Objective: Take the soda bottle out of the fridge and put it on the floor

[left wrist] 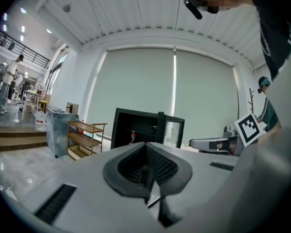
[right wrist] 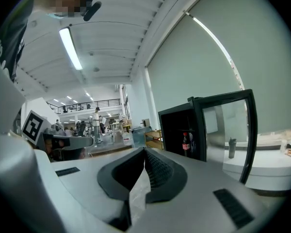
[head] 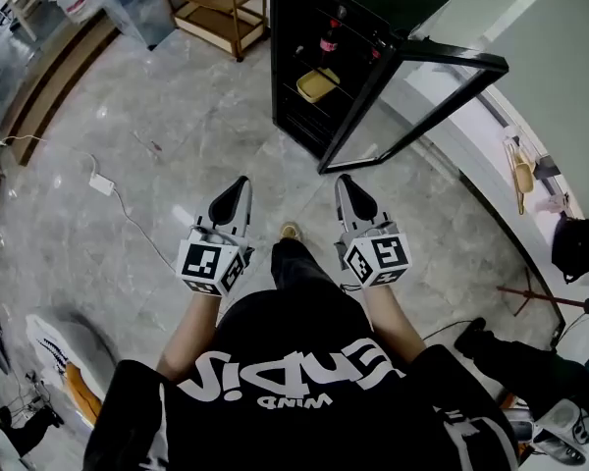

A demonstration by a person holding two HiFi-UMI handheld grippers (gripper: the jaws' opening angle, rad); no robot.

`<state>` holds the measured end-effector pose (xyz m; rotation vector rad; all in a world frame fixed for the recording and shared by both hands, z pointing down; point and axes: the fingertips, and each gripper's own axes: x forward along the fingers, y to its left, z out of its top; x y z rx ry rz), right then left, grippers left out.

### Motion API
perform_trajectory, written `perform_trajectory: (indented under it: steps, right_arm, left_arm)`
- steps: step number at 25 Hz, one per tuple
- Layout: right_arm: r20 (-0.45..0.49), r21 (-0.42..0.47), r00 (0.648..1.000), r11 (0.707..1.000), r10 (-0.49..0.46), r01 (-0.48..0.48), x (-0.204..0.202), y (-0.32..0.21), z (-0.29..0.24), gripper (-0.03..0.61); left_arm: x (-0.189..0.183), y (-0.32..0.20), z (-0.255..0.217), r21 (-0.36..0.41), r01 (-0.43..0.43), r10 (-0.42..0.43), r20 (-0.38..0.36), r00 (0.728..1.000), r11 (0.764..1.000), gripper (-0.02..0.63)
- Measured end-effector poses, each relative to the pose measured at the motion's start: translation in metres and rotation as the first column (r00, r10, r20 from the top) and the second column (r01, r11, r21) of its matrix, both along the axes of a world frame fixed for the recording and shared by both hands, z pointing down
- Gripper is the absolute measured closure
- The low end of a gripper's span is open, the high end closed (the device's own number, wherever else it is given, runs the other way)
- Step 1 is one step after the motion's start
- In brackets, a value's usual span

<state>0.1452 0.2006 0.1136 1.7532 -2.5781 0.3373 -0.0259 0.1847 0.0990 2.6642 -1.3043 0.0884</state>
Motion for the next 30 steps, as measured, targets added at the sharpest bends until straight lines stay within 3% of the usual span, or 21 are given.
perform_trajectory:
  steps: [6,12,20,30]
  right_arm:
    - [-0.009,0.012,1.0,1.0,-0.018,0.018,0.014,-0.092,-0.012,0.554]
    - [-0.007,-0.006,1.0,1.0,0.0,0.0,0.011,-0.138,-0.015,0.554]
    - [-0.011,-0.032,0.995,0.995,0.095,-0.095,-0.001,-0.172,-0.009,0.554]
    - [0.012,-0.028,0.976,0.976,0.215,-0.215,-0.012,-0.202,0.015,0.554]
  left_arm:
    - [0.023,-0.089,-0.017,0.027,0.011,-0.011,-0.016,1.0,1.0,0.606]
    - [0.024,-0.139,-0.023,0.02,-0.019,0.02,-0.011,1.0,1.0,0.607]
    - [0.021,-0.196,-0.017,0.006,-0.119,0.119,-0.004,0.993,0.993,0.606]
    - [0.028,-0.237,0.018,-0.008,-0.256,0.256,0.02,0.966,0.967,0.606]
